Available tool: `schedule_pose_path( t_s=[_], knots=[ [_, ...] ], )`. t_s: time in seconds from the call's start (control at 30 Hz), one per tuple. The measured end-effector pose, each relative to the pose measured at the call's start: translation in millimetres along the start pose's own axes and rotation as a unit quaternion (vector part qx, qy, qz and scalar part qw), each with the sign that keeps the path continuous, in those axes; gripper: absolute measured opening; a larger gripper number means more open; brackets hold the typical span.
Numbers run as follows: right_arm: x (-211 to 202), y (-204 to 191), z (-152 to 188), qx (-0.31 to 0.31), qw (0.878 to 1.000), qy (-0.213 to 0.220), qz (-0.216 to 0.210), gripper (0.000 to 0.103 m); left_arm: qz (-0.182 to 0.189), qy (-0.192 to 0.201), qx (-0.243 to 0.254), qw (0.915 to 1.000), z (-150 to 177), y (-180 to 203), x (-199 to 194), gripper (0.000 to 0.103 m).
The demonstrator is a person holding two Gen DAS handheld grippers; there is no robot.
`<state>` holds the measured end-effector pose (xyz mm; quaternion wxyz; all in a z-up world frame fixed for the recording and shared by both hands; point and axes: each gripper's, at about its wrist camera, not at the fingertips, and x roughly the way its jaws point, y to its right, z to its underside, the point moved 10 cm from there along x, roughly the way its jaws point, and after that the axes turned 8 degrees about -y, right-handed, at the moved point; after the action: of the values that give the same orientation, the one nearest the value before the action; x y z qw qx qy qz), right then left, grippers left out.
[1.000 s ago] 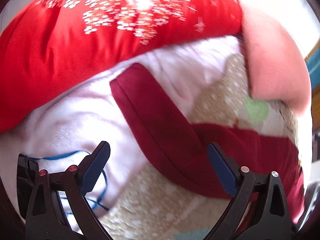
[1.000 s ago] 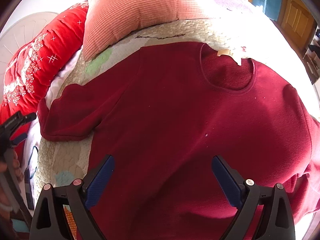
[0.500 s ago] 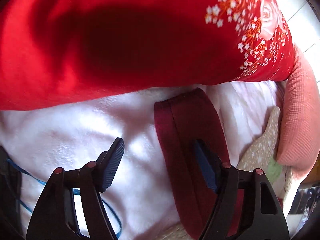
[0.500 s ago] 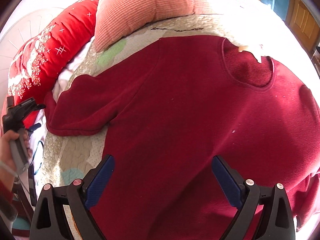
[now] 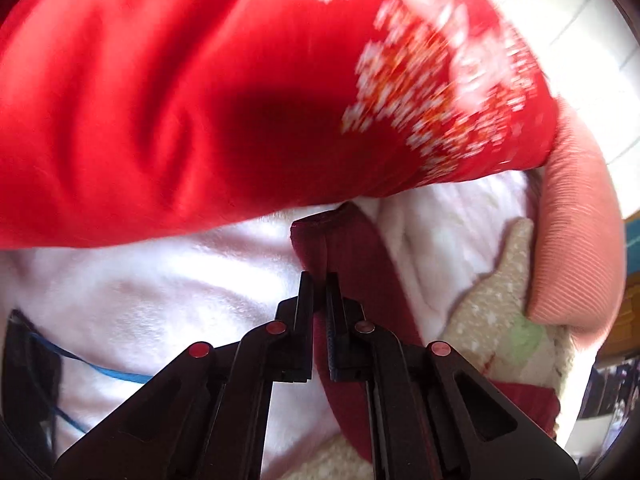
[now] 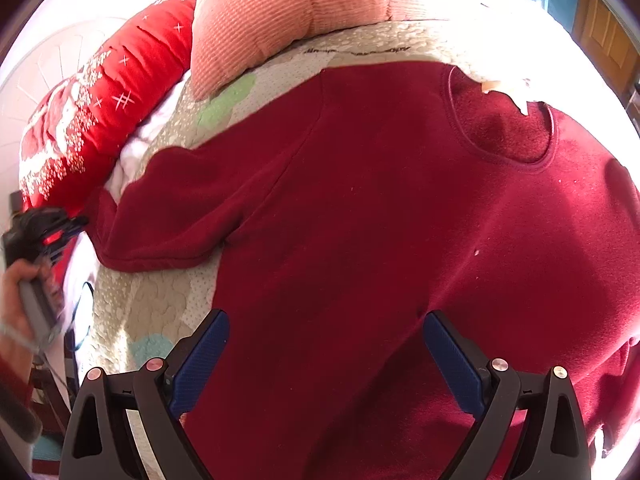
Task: Fold small clothes
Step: 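Grasp the sleeve cuff nearest the left tool with the left tool, then fold the held sleeve across the sweatshirt body toward the right tool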
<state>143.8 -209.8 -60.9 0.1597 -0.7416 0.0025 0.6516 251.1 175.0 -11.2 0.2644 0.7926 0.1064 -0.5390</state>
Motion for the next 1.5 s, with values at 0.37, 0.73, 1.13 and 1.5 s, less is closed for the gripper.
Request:
schedule_pose_path(
  t_s=[0.37, 0.73, 1.13, 1.5],
  knots=[
    [-37, -11, -20, -0.008, 1.000, 0.024, -0.011, 0.097, 0.057, 0.042, 0.037, 0.9968, 20, 26, -106, 0.003],
    [-79, 40, -16, 0.043, 0.998, 0.048, -0.003, 0.097, 0.179, 0.046, 0.241, 0.9527, 117, 215, -184, 0.003],
    [-96, 162, 0, 0.195, 0.977, 0.067, -0.046, 0.097, 0.218, -0.100, 0.365, 0.8995, 320, 343, -65, 0.003],
    [-58, 167, -10, 0.205, 0.973, 0.042, -0.095, 0.097, 0.171, -0.171, 0.386, 0.8902, 383, 332, 9, 0.003]
  ],
)
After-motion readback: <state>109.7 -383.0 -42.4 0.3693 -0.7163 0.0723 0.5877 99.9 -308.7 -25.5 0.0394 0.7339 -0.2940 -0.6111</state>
